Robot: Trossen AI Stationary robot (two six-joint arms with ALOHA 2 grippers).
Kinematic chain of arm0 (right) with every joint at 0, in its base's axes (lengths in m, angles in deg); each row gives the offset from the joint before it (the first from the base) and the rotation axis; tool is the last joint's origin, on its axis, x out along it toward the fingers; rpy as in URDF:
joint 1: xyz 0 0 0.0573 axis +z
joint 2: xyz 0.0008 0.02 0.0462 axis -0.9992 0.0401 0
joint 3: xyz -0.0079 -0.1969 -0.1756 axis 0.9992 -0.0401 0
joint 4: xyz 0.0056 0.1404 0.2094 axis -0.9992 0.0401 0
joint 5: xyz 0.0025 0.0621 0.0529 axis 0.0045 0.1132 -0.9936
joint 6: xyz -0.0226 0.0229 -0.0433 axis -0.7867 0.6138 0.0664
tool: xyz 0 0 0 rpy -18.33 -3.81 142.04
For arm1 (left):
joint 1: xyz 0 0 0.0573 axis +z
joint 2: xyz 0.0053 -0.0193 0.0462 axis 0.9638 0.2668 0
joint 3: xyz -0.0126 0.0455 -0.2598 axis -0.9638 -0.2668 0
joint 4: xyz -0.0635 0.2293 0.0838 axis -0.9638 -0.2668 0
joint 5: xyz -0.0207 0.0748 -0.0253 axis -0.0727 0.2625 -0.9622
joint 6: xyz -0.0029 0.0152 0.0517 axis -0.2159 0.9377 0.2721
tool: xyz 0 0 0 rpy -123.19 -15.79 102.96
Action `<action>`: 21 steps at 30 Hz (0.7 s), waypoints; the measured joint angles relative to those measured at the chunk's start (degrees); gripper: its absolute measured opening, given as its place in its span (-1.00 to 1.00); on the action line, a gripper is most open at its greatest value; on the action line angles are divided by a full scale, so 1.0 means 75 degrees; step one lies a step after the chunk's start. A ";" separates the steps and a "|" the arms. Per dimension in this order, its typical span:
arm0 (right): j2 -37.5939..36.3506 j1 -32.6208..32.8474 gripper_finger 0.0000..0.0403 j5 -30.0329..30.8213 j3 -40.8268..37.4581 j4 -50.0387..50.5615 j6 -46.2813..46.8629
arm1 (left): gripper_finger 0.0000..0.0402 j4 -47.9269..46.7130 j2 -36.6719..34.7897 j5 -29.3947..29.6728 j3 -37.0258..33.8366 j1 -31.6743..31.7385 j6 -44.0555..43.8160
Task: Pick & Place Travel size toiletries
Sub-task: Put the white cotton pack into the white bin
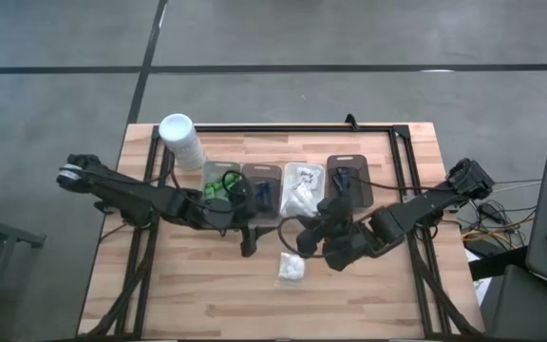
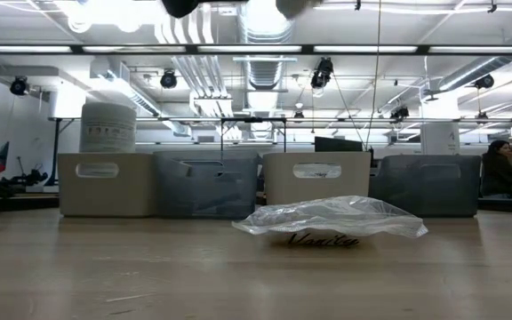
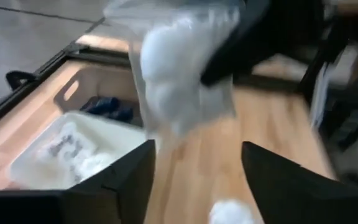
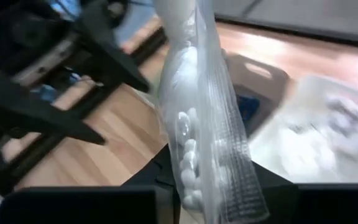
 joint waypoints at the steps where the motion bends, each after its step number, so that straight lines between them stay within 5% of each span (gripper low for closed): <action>1: 0.0000 -0.0044 -0.74 -0.0057 0.0000 0.0282 0.0269 | 0.24 -0.0278 -0.0033 -0.0003 0.0000 0.0000 0.0114; 5: 0.0000 -0.0517 -0.77 -0.1028 -0.0002 0.1773 0.1376 | 0.40 -0.1745 -0.0265 -0.0008 -0.0003 0.0009 0.0159; 9: -0.0003 -0.1480 -0.81 -0.2468 -0.0239 0.2217 0.0753 | 0.43 -0.2621 -0.0453 -0.0105 -0.0006 0.0009 -0.0023; 16: 0.0003 -0.3821 -0.78 -0.5314 -0.1339 0.0273 -0.2210 | 0.41 -0.3611 -0.0758 0.0000 -0.0015 0.0012 -0.0540; 21: 0.0000 -0.4833 -0.79 -0.6657 -0.2200 -0.1017 -0.2616 | 0.41 -0.4104 -0.1048 -0.0016 -0.0054 0.0003 -0.0899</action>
